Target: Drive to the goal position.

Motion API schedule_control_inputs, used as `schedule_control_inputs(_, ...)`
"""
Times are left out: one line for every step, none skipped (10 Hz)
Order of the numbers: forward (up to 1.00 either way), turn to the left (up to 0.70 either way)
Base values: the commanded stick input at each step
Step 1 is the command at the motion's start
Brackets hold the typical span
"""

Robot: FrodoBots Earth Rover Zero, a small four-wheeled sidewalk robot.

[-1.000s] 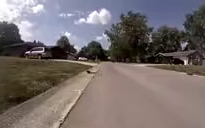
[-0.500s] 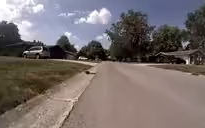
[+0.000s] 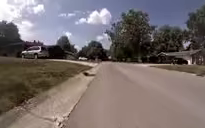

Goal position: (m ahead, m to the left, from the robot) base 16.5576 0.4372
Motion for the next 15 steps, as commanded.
schedule_control_inputs(1.00,0.00)
schedule_control_inputs(1.00,0.00)
schedule_control_inputs(1.00,0.00)
schedule_control_inputs(1.00,0.00)
schedule_control_inputs(1.00,0.00)
schedule_control_inputs(1.00,0.00)
schedule_control_inputs(1.00,-0.17)
schedule_control_inputs(1.00,-0.13)
schedule_control_inputs(1.00,-0.06)
schedule_control_inputs(1.00,0.00)
schedule_control_inputs(1.00,0.00)
schedule_control_inputs(1.00,0.00)
schedule_control_inputs(1.00,0.00)
schedule_control_inputs(1.00,0.00)
schedule_control_inputs(1.00,0.00)
